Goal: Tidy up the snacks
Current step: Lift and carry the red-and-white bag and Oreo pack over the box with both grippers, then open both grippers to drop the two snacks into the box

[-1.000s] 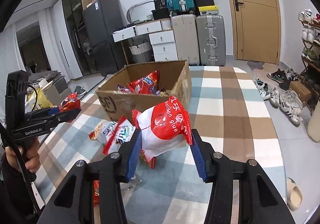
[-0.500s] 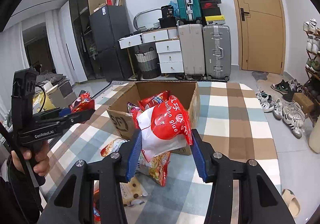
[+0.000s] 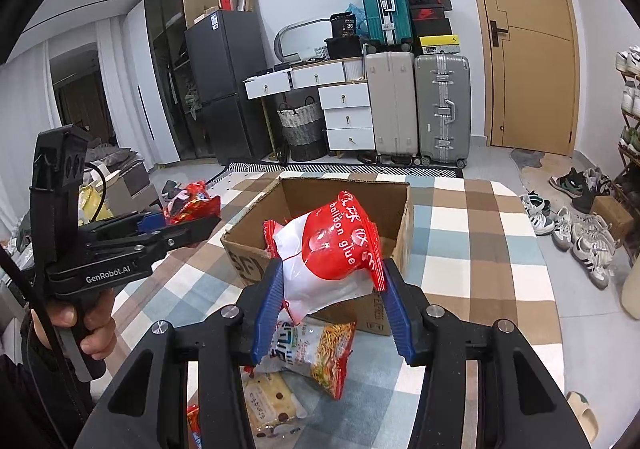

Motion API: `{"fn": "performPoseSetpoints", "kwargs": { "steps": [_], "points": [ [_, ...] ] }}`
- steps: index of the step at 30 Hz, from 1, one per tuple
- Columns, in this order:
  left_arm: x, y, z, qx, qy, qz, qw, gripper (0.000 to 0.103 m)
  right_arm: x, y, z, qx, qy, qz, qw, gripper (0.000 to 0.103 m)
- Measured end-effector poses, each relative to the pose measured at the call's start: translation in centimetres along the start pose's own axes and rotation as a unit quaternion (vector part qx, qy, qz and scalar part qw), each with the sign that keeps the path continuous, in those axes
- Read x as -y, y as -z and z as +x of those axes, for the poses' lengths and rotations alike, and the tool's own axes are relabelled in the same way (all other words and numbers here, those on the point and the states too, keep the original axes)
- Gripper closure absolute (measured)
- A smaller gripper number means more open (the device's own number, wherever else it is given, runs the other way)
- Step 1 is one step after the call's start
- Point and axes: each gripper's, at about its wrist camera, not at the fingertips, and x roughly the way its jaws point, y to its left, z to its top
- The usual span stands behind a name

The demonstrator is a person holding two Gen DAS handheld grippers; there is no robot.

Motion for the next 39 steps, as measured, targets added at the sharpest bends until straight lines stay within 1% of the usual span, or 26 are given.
{"fn": "performPoseSetpoints", "kwargs": {
  "steps": [11, 25, 39],
  "points": [
    [-0.2, -1.1, 3.0, -0.01, 0.0, -0.001, 1.0, 0.059, 0.0, -1.3, 2.5, -0.008, -0.006, 0.002, 1.0, 0.055],
    [-0.9, -2.5, 8.3, -0.02, -0.005, 0.005, 0.9998, 0.059, 0.9, -2.8, 6.9, -0.028, -0.007, 0.01, 1.0, 0.055],
    [-1.6, -2.2, 13.0, -0.04, -0.017, 0.007, 0.999, 0.059, 1.9, -2.9, 11.3, -0.053, 0.002, 0.019, 0.998, 0.055]
  ]
}}
